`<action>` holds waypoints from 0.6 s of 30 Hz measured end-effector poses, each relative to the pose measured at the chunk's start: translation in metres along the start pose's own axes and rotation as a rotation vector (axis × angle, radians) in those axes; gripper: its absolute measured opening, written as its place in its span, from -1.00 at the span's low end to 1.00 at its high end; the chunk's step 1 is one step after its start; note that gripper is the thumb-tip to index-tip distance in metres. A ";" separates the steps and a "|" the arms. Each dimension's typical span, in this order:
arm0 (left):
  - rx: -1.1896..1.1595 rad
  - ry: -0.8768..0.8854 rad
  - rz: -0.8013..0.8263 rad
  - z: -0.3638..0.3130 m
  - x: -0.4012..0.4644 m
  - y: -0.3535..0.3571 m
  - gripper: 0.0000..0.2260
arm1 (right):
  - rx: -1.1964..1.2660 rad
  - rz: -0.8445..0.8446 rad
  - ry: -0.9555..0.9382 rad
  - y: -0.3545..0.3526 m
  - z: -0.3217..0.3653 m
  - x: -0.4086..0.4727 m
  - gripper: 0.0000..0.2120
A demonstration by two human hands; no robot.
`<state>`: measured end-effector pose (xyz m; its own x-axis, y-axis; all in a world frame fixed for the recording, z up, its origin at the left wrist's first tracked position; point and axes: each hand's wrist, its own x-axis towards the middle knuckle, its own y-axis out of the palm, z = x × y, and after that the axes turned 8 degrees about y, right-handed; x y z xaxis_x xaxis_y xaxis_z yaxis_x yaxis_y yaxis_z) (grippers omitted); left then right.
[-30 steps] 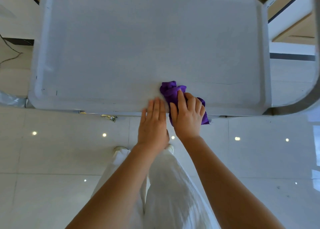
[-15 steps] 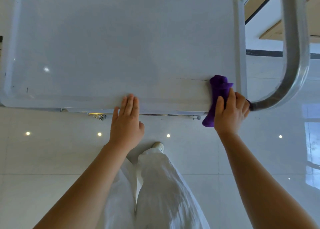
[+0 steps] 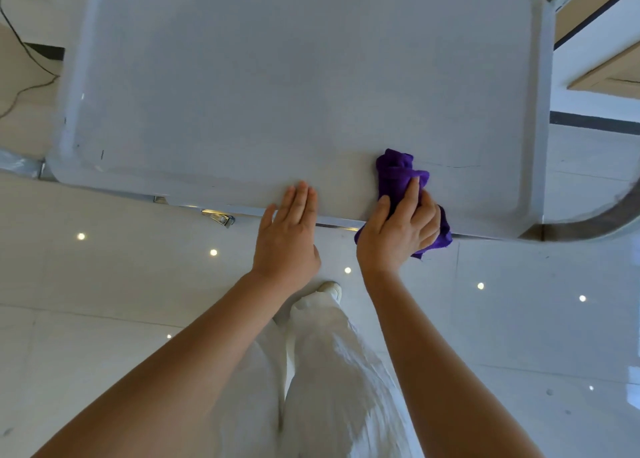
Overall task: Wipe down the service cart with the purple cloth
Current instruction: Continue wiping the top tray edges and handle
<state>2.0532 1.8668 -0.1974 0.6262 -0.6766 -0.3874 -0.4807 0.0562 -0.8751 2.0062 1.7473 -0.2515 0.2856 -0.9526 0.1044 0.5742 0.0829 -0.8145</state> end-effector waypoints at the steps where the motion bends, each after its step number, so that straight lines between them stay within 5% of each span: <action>1: -0.013 0.027 -0.003 0.002 0.000 -0.001 -0.34 | 0.012 0.023 -0.022 0.003 0.006 -0.007 -0.56; 8: -0.294 0.243 -0.058 0.038 -0.003 -0.010 -0.42 | 0.006 0.155 -0.126 0.021 0.045 -0.048 -0.53; 14: -0.311 -0.057 -0.356 0.104 -0.040 -0.006 -0.47 | -0.005 0.176 -0.180 0.024 0.060 -0.062 -0.52; 18: -0.229 -0.101 -0.267 0.141 -0.060 -0.013 -0.40 | -0.013 0.190 -0.269 0.038 0.081 -0.088 -0.55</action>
<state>2.1078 2.0104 -0.2037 0.8003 -0.5683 -0.1913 -0.4102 -0.2861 -0.8659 2.0652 1.8577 -0.2456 0.5805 -0.8087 0.0953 0.4817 0.2467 -0.8409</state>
